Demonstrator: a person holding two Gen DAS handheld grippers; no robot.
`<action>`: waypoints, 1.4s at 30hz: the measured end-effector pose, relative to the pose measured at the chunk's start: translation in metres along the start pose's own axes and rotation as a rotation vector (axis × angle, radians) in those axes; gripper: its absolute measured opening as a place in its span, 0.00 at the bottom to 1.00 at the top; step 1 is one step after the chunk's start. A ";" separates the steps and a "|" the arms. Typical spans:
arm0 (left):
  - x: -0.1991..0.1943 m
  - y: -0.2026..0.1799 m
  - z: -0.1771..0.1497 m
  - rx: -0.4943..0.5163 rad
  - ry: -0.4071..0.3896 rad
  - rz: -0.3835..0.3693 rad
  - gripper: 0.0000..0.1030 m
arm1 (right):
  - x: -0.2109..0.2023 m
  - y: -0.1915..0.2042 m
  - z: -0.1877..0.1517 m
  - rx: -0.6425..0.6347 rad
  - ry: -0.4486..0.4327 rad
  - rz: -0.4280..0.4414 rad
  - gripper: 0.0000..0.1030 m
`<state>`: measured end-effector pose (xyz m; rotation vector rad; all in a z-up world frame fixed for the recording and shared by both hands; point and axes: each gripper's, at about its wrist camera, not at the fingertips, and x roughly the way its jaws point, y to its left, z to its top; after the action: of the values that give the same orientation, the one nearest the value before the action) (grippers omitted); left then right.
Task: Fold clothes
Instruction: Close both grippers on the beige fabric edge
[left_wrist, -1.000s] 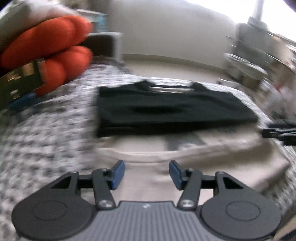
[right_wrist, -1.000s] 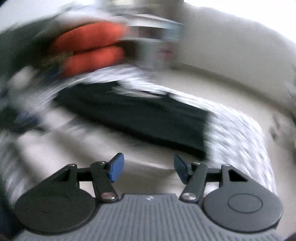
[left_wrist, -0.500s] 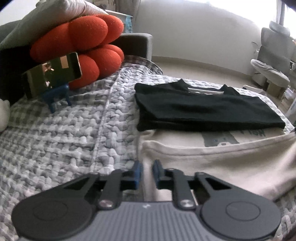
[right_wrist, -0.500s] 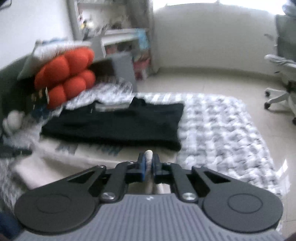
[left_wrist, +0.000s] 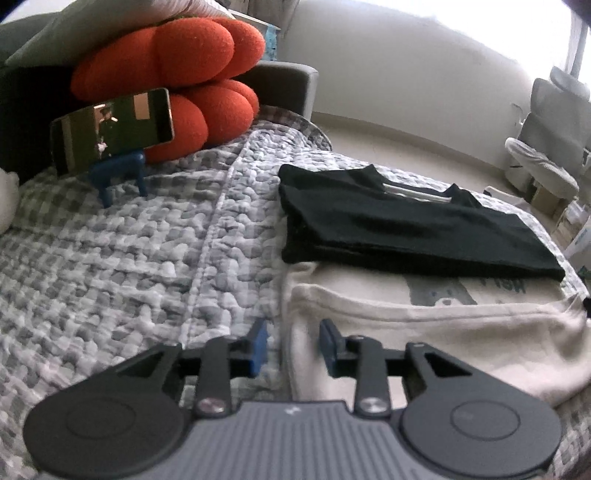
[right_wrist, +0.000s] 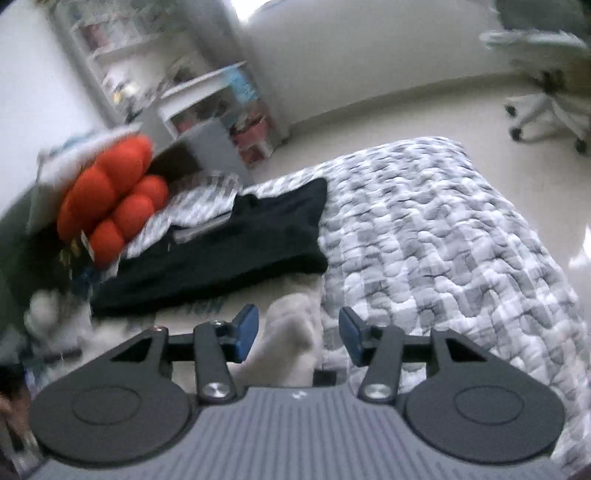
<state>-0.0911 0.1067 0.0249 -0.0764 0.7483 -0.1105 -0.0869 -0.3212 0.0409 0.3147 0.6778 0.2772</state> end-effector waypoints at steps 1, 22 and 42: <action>0.001 -0.002 -0.001 0.010 -0.006 0.005 0.23 | 0.002 0.007 -0.001 -0.046 0.016 0.006 0.47; 0.000 0.017 -0.005 -0.156 -0.011 -0.022 0.14 | -0.012 0.017 -0.005 0.014 0.014 -0.069 0.25; -0.001 0.017 -0.003 -0.121 -0.010 -0.004 0.14 | -0.012 0.002 -0.015 -0.140 -0.006 0.018 0.11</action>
<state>-0.0924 0.1235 0.0219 -0.1931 0.7449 -0.0683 -0.1062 -0.3202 0.0373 0.1878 0.6459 0.3392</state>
